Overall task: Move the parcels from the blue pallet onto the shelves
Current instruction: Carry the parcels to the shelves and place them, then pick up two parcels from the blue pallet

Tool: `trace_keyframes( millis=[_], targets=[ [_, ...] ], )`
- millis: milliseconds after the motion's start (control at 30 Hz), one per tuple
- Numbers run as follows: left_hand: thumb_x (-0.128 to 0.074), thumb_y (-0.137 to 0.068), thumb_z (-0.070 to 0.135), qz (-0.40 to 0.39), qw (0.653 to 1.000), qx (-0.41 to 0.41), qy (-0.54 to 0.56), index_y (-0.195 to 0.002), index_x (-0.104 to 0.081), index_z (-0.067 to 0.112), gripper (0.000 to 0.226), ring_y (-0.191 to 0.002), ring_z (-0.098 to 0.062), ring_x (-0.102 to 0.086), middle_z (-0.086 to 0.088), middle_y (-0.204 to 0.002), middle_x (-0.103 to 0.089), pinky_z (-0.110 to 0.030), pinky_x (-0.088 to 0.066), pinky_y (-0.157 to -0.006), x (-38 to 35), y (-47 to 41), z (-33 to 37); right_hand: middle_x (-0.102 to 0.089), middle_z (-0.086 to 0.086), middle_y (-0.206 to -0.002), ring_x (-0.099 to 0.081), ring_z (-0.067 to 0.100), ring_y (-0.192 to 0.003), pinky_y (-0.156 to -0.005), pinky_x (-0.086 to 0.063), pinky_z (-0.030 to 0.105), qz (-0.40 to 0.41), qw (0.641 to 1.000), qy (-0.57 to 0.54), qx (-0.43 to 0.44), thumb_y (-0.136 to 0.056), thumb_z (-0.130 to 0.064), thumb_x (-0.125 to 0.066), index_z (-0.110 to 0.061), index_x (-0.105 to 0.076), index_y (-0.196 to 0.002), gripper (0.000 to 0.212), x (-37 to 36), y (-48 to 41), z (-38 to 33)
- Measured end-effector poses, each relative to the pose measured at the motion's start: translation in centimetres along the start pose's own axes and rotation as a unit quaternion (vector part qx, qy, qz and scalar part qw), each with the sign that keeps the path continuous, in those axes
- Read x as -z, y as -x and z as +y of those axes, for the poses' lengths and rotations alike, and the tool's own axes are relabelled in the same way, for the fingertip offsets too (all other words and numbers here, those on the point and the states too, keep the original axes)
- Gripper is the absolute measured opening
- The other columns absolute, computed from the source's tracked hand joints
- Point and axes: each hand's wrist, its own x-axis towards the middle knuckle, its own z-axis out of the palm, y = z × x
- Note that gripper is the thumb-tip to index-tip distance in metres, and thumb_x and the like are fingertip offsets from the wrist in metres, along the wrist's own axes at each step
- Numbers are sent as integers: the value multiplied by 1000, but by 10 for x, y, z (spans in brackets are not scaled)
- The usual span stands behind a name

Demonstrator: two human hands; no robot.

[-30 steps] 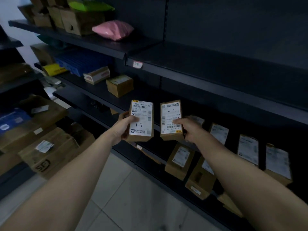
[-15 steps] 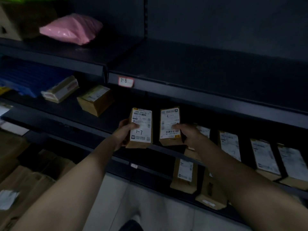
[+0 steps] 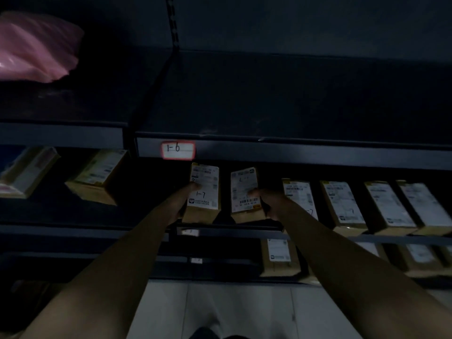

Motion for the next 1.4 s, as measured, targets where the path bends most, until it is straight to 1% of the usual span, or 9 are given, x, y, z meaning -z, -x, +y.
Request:
trace_keyframes(
  millis=[100,267,500,567,633,700,800,967,1400],
  targets=[
    [-59,-88,41,-3,1000,-1,-8,-99,-65,24,22,-83,-20,-67,-3,-92,-72,-31,-51,-64,1,-6,2,-60,21,-125,-58,36,-115,-84,-51,44,19,1000,-18,-1,-91,1,-58,-6,-59,-99,10,0,-8,4],
    [-57,-89,44,-3,1000,-1,-9,-103,-62,24,25,-88,-21,-65,-3,-98,-69,-34,-51,-73,0,-11,5,-56,23,-130,-55,37,-119,-101,-44,50,74,997,2,18,-90,0,-61,2,-53,-127,38,-2,-18,9],
    [-56,-92,39,68,989,-46,-123,-127,-55,13,43,-103,-26,-60,-12,-124,-60,-35,-50,-85,-15,-7,10,-58,23,-128,-56,37,-116,-90,-49,38,181,972,136,67,-91,-11,-58,3,-54,-125,38,1,-8,11],
    [-51,-93,35,114,939,-89,-313,-136,-46,12,49,-118,-33,-51,-15,-135,-51,-40,-45,-96,-22,0,17,-60,21,-124,-58,34,-112,-85,-50,36,198,955,197,96,-92,-10,-57,1,-53,-125,35,2,4,8],
    [-47,-92,36,136,828,-137,-526,-141,-37,10,56,-130,-39,-35,-17,-145,-38,-44,-33,-107,-34,15,23,-58,16,-128,-56,29,-112,-78,-45,30,199,938,255,125,-91,-14,-60,-3,-48,-132,44,7,23,3],
    [-51,-89,37,146,764,-176,-603,-144,-30,11,64,-131,-40,-30,-19,-147,-32,-47,-30,-106,-54,36,28,-51,13,-137,-52,28,-120,-79,-40,26,167,910,354,140,-91,-20,-60,-6,-41,-140,55,17,49,0],
    [-52,-89,34,97,714,-269,-639,-138,-36,11,57,-117,-36,-45,-18,-135,-43,-41,-41,-91,-100,67,35,-46,14,-139,-46,33,-123,-92,-43,35,134,853,485,139,-93,-29,-55,-11,-39,-142,55,37,91,-2],
    [-51,-90,29,2,633,-413,-655,-116,-53,9,33,-102,-33,-53,-16,-116,-56,-36,-42,-78,-190,116,50,-45,13,-139,-37,35,-129,-101,-34,44,281,770,557,132,-93,-30,-52,-13,-42,-139,50,86,159,4],
    [-48,-93,29,-80,418,-694,-582,-116,-54,12,30,-105,-32,-52,-12,-113,-59,-41,-38,-83,-446,283,34,-55,14,-124,-44,36,-120,-99,-31,48,584,608,536,50,-90,-34,-54,-13,-53,-121,38,276,359,85]
  ],
)
